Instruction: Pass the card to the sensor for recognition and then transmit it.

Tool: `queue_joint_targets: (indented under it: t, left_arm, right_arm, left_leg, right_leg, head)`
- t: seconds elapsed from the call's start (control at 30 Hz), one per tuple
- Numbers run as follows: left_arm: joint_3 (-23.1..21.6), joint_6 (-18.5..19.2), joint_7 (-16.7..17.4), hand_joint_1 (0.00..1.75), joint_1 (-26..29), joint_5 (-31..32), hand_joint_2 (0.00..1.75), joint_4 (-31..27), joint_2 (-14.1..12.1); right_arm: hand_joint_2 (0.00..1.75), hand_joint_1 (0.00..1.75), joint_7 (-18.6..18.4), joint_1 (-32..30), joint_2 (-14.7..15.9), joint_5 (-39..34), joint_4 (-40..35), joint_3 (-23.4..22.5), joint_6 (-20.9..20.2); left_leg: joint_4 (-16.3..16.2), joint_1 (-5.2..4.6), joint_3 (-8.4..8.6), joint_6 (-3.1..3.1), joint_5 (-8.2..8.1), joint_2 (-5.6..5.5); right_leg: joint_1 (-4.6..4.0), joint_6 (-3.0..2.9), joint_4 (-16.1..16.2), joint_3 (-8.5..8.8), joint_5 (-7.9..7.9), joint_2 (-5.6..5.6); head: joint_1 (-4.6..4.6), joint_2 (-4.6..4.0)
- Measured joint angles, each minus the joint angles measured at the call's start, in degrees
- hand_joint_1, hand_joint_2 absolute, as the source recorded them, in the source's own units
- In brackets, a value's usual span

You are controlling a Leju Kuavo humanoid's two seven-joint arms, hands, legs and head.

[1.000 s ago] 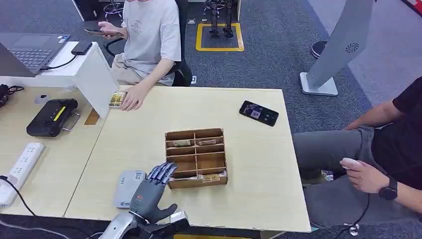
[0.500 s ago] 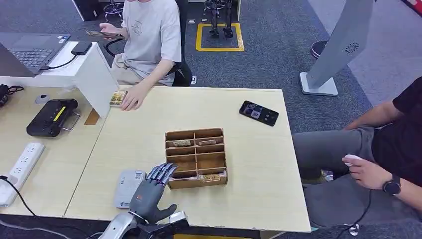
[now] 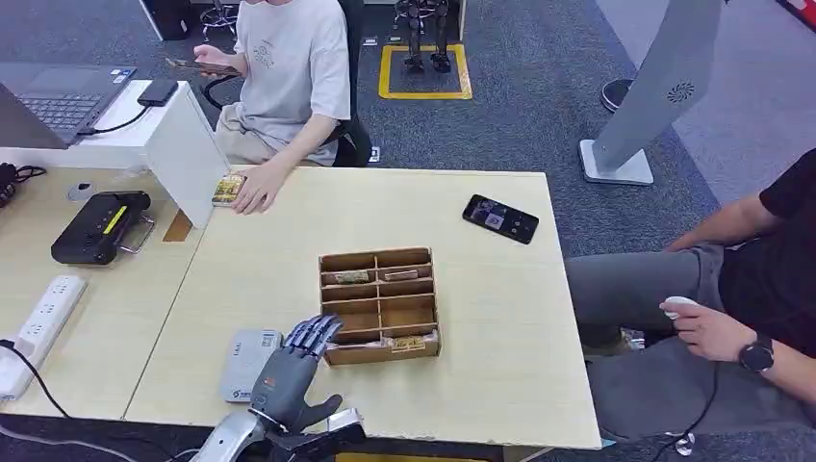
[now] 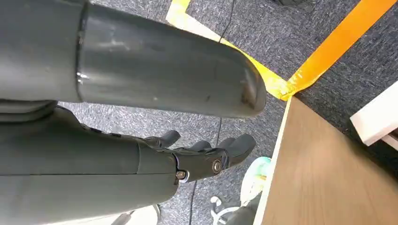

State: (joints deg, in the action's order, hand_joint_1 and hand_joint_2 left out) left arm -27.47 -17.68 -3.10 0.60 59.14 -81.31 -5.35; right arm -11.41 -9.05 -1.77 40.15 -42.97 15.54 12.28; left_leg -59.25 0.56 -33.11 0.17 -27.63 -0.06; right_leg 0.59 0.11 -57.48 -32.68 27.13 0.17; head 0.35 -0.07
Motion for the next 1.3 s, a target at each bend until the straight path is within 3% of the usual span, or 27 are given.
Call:
queue_joint_targets:
  t: [1.3]
  left_arm:
    - [0.0,0.0,0.0,0.0,0.0,0.0,1.75,0.0,0.0]
  right_arm:
    - [0.0,0.0,0.0,0.0,0.2,0.0,0.0,0.0,0.0]
  left_leg:
    - [0.0,0.0,0.0,0.0,0.0,0.0]
  right_leg:
    - [0.0,0.0,0.0,-0.01,0.0,0.0]
  head:
    - [0.0,0.0]
